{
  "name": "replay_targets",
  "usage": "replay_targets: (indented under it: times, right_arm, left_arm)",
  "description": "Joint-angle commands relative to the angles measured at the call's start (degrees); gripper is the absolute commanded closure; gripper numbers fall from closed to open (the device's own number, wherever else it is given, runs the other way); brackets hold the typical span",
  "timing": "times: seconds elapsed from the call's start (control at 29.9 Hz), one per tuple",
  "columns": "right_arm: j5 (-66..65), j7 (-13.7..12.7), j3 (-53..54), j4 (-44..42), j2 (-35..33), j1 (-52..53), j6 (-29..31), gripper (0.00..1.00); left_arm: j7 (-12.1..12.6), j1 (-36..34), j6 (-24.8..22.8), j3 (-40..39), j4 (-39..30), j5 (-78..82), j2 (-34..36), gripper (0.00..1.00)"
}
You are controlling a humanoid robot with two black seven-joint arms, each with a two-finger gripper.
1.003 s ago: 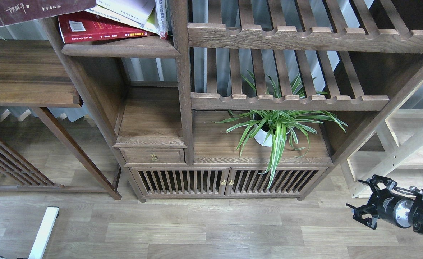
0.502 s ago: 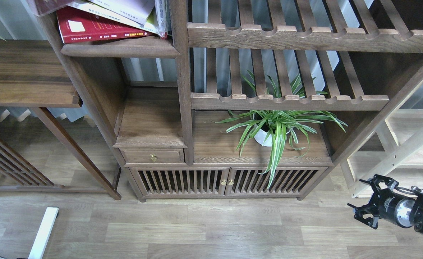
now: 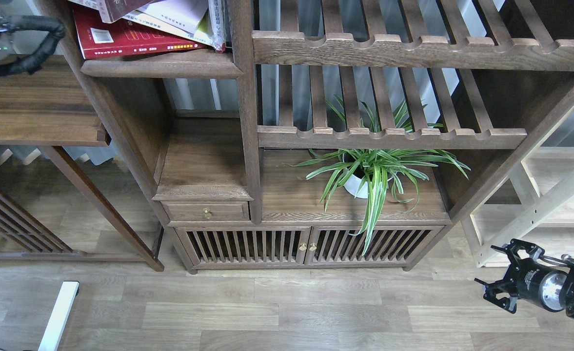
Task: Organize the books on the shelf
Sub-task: 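Insert the maroon book into the top shelf with the left gripper, then push the maroon book deeper into the top shelf with the left gripper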
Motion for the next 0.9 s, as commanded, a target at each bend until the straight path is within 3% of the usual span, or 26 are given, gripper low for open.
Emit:
replay_targets:
  times: [0.0,0.47,0.87]
  right_arm:
    - [-0.06,0.00,0.00,0.01,0.01,-0.11,0.00,0.14]
    - [-0.06,0.00,0.00,0.01,-0.26,-0.81,0.17,0.14]
    - [-0.06,0.00,0.00,0.01,-0.08,-0.81,0.17,0.14]
  left_arm:
    - [-0.88,-0.30,0.51,-0.10,0.18,0.53,-2.12,1.00]
    - [-1.15,-3.02,0.51,1.74,5.63,9.85,-10.12,1.00]
    - [-6.68,-4.69,0.51,4.20,9.76,19.42,-12.15,1.00]
